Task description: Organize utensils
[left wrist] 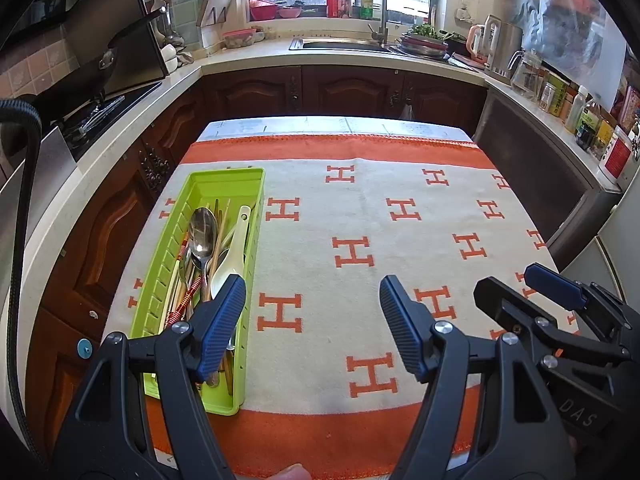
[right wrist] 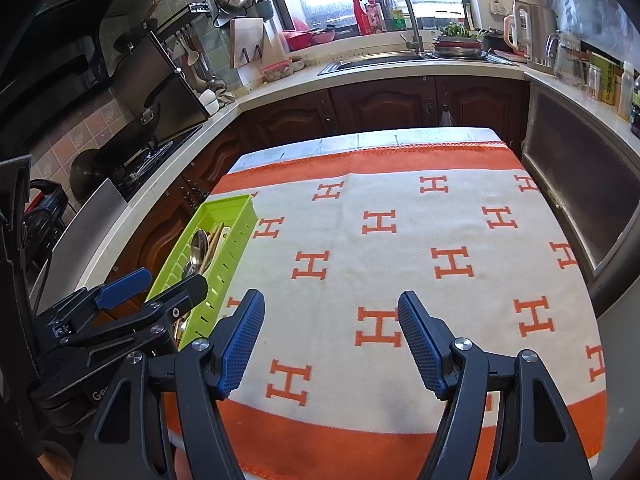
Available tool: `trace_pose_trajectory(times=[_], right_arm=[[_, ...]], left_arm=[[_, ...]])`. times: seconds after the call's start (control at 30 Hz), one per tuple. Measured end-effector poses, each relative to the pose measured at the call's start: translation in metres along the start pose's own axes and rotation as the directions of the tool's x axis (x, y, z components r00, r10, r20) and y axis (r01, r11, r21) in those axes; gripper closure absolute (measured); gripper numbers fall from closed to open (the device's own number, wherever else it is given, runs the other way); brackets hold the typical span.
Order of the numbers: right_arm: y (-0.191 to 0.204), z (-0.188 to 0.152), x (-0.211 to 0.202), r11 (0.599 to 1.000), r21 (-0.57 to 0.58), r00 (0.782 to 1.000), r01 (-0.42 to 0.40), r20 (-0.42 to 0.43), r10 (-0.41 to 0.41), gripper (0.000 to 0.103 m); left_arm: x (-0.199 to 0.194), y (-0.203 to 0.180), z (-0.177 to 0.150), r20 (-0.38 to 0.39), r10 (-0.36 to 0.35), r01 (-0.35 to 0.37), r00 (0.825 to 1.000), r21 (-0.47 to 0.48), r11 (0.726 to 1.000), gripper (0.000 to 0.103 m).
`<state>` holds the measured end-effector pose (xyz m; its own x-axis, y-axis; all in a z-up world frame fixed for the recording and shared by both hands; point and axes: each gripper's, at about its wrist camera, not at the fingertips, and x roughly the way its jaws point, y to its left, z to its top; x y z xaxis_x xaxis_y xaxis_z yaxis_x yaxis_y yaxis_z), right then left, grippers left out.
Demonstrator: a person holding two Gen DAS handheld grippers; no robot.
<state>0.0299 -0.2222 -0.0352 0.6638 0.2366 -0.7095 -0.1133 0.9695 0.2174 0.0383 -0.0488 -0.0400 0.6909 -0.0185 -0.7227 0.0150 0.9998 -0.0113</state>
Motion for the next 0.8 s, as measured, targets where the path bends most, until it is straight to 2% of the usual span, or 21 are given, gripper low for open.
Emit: trace_pose_trajectory(times=[0.8], right_arm=[[-0.0037, -0.0009, 0.0050, 1.000, 0.005, 1.000, -0.003, -0.007, 0.003, 0.033]], left_arm=[[0.0021, 0.0012, -0.0016, -0.005, 0.004, -0.004, 1.000, 0.001, 1.000, 0.036]])
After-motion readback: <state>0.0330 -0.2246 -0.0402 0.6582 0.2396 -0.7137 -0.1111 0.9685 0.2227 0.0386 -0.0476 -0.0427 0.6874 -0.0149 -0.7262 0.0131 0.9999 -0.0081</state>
